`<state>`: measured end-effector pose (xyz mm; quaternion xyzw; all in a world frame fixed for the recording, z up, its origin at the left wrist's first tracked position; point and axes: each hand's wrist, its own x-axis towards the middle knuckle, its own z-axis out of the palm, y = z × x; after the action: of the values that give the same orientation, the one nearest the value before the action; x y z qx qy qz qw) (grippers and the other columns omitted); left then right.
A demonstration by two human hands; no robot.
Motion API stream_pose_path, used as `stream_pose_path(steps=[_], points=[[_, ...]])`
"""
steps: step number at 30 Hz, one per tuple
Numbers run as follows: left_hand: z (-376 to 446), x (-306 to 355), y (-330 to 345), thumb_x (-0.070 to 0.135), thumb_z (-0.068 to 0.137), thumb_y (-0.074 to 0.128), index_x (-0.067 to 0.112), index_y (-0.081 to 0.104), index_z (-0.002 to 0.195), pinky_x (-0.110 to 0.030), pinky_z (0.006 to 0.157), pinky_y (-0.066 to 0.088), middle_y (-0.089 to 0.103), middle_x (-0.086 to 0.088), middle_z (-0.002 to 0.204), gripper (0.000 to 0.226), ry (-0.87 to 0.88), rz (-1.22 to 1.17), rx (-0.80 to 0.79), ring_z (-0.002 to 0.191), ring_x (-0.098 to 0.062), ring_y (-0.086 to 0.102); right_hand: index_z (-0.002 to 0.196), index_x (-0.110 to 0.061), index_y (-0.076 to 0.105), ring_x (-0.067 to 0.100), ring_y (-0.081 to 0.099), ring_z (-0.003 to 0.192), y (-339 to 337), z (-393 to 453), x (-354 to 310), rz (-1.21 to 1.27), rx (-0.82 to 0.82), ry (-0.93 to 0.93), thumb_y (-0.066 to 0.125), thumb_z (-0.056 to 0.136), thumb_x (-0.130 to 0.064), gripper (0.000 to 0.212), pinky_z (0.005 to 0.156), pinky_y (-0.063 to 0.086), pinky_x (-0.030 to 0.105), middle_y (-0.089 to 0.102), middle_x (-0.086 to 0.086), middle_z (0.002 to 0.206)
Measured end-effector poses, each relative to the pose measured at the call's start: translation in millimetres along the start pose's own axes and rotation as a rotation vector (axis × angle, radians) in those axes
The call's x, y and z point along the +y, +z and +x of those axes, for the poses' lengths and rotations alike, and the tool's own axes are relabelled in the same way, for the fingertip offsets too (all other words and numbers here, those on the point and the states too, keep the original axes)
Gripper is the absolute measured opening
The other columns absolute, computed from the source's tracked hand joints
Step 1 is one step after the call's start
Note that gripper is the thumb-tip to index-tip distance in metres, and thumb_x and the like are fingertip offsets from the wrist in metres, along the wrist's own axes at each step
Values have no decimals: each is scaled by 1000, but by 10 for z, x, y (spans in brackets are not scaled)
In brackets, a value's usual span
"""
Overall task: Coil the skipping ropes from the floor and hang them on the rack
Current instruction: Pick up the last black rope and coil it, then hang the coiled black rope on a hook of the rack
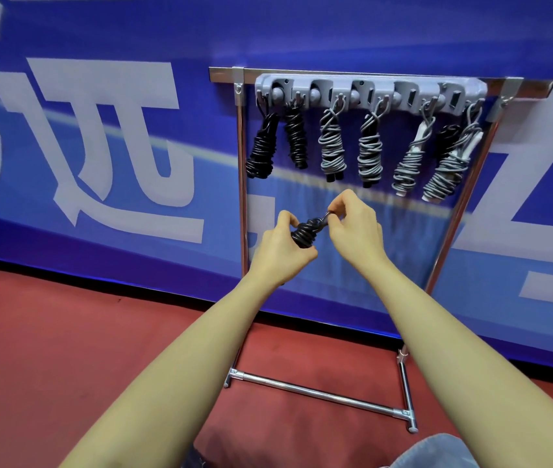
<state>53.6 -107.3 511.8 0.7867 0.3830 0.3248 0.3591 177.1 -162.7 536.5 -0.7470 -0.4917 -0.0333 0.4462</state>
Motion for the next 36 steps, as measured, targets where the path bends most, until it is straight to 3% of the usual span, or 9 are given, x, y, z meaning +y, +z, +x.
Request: stream_pose_path(steps=[2,4,7,10,16,22,26,30,36], points=[[2,39,3,20,71,63,21,40,93,-37,40,47,62,-8,77,32,-7,-33,-11,50,-23,49,94,-16,51,17,49,85,11,-5,3,-55,47,-26,47,88,-7,11,69,38,33,58,-8,93],[10,100,0,20,71,62,17,41,93,-33,39,45,61,-9,79,30,-8,-58,-8,52,-24,51,98,-14,55,14,52,86,22,6,-35,99,104,28,47,91,-7,12,72,43,30,59,-5,95],[69,156,-28,24,72,62,12,44,86,-38,51,49,55,-7,83,26,9,-8,20,62,-26,51,90,-11,59,8,60,75,7,53,-120,404,78,135,48,94,-6,12,68,44,11,63,-1,84],[126,186,-75,27,71,62,13,46,82,-41,57,51,51,-6,89,24,27,18,17,65,-28,56,83,-16,56,4,62,63,-12,85,-179,652,50,194,49,95,-7,16,69,52,19,64,0,76],[50,253,-85,19,71,61,22,44,102,-33,57,42,60,4,87,36,114,52,113,74,-22,54,80,-16,54,0,64,56,-54,118,-313,641,104,167,54,95,-14,15,58,52,16,65,1,70],[57,273,-160,18,69,63,23,42,101,-31,53,41,59,4,81,38,130,4,132,68,-21,53,77,-9,57,10,63,49,-25,210,-368,696,109,262,56,92,-12,15,64,58,36,64,4,60],[181,298,-292,20,75,61,25,39,104,-41,53,47,58,1,74,37,131,-80,76,59,-23,51,75,-11,57,16,66,53,-41,394,-490,665,47,221,58,91,-11,16,62,58,36,65,6,63],[316,388,-445,26,88,59,17,44,104,-33,53,47,59,-5,75,24,143,-248,-3,57,-17,53,68,-18,62,15,63,53,-47,659,-655,593,64,156,62,84,-7,20,57,53,30,63,1,62],[739,478,-479,34,93,52,10,56,94,-27,71,50,65,-6,89,24,203,-254,62,75,-11,62,69,-19,67,8,61,51,-57,995,-639,556,64,112,63,81,-5,19,59,55,30,66,-2,65]])
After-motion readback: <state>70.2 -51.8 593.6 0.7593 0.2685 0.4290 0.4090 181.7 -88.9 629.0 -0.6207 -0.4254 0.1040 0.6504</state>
